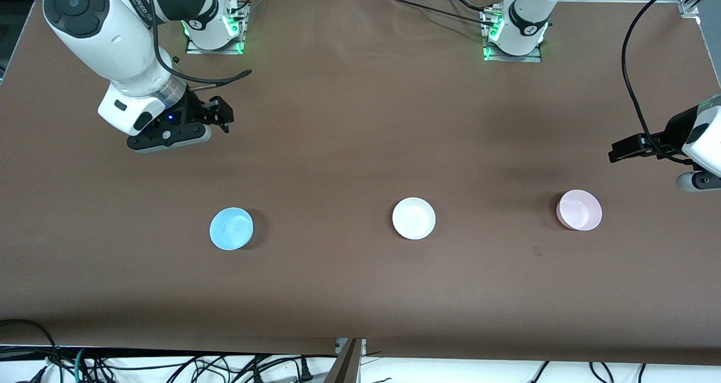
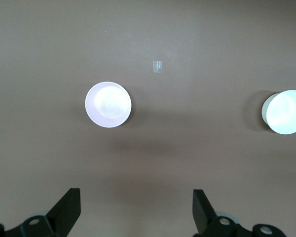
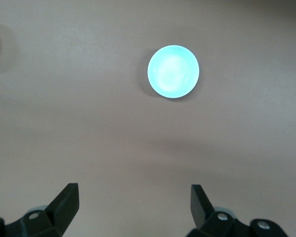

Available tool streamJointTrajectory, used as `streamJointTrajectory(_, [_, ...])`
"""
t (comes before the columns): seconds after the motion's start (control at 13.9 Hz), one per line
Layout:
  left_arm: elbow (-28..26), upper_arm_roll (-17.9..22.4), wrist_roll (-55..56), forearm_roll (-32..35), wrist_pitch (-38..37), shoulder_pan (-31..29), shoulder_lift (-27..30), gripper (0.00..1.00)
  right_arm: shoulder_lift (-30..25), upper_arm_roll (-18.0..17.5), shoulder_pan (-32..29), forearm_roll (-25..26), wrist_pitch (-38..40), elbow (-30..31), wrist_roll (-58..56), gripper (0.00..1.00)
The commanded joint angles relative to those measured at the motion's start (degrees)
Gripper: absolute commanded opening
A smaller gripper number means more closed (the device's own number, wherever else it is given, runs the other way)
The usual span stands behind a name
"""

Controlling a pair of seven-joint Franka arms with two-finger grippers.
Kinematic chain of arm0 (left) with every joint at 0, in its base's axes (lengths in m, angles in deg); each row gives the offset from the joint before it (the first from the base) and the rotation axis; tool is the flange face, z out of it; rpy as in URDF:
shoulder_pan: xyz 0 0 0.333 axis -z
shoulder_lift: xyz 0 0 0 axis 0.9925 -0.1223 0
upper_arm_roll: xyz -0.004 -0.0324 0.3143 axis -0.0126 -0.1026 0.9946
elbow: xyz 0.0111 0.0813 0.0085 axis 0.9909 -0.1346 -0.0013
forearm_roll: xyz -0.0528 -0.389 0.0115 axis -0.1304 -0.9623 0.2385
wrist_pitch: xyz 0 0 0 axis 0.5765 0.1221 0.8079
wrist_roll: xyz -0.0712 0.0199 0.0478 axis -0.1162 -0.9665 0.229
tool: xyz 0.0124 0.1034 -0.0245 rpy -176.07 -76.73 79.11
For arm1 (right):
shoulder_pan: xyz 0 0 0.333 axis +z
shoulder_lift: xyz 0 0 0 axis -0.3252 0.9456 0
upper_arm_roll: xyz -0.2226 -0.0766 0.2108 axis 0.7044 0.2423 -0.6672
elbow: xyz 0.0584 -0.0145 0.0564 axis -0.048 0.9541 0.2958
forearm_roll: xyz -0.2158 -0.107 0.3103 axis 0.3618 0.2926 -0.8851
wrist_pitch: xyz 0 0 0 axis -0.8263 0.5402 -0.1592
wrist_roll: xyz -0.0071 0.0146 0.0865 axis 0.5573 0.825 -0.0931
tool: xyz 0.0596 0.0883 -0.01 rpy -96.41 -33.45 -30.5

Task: Stack pink and blue bowls on white bowl
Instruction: 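Move the left gripper down to the pink bowl while the right gripper withdraws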

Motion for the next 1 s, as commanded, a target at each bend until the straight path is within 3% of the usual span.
streamJointTrajectory(0.0, [2.6, 0.12, 0.47, -0.69, -1.34, 0.02, -1.09, 1.0, 0.48, 0.58, -0.38, 2.94, -0.69, -0.65, 0.66, 1.0])
streamJointTrajectory(0.36, [2.69, 0.47, 0.03, -1.05, -1.43, -1.21, -1.88, 1.0, 1.36, 1.82, -2.31, 3.04, -1.14, -0.57, 0.92, 1.0])
streamJointTrajectory(0.79, [2.43, 0.56, -1.11, -2.62, -0.64, -4.89, -8.02, 1.0, 1.36, 3.14, -4.52, 3.31, -0.79, -0.74, 5.75, 1.0])
streamJointTrajectory(0.93, [2.43, 0.56, -3.81, -6.3, 2.24, -7.79, -11.01, 1.0, -0.74, 2.79, -4.43, 4.79, 4.28, -1.44, 6.1, 1.0])
